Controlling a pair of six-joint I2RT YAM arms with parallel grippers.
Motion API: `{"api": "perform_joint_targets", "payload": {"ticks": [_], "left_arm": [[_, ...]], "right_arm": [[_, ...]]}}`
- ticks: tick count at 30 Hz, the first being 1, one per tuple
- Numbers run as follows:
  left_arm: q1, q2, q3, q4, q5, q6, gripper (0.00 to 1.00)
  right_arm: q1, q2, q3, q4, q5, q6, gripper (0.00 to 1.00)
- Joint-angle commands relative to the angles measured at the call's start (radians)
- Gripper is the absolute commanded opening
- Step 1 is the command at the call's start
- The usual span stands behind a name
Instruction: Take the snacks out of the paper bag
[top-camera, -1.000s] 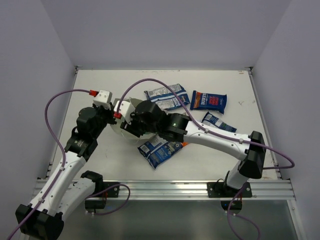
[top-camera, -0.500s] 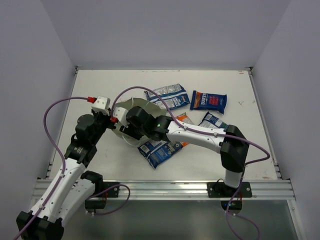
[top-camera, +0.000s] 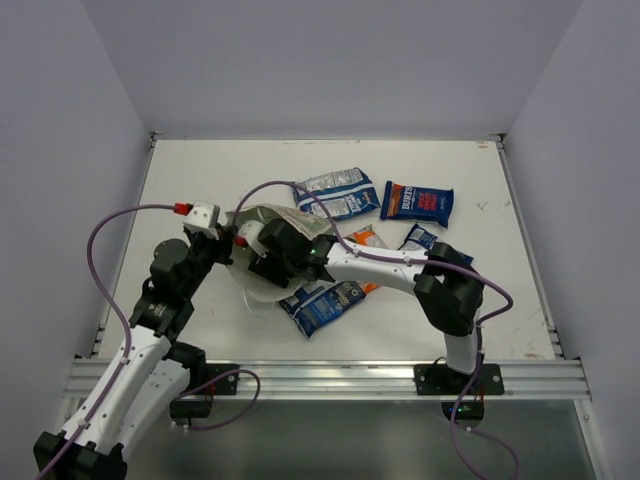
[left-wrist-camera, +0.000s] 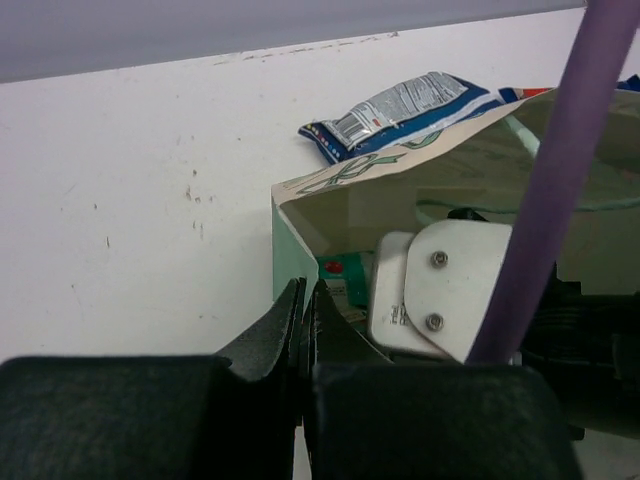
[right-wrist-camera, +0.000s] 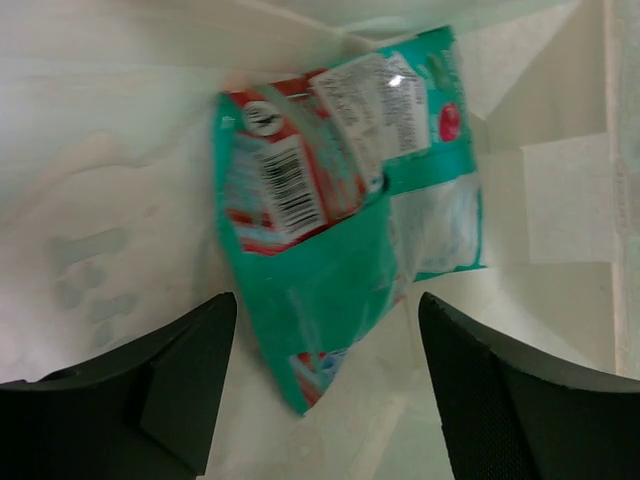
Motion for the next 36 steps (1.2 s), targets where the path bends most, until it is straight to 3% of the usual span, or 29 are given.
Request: {"api": "perform_joint_targets", "payload": {"ticks": [1,14,24,31,36], "left_arm": [[0.000,-0.018,0.001,0.060,-0.003,-0.030,0.00],[-0.002,-0.030,0.011,0.042,0.069,-0.110,0.00],[0.000,0.002,0.025,0.042,0.112,-0.152,0.00],[-0.002,0.007,0.045,0.008,0.123,-0.158,0.00],[-0.002,0.005,0.045,0.002,0.143,-0.173,0.00]], "right_arm": [[-0.041,0.004,-0.013,0.041,-0.012,0.037,0.77],[-0.087,0.039,-0.050,0.199,-0.161,0.005,0.77],[-0.101,0.151,0.033,0.280,-0.135,-0.009,0.75],[-0.103,0.197,0.060,0.288,-0.132,0.008,0.52],[-0.112,0.218,0.063,0.296,-0.132,0.028,0.29]]}}
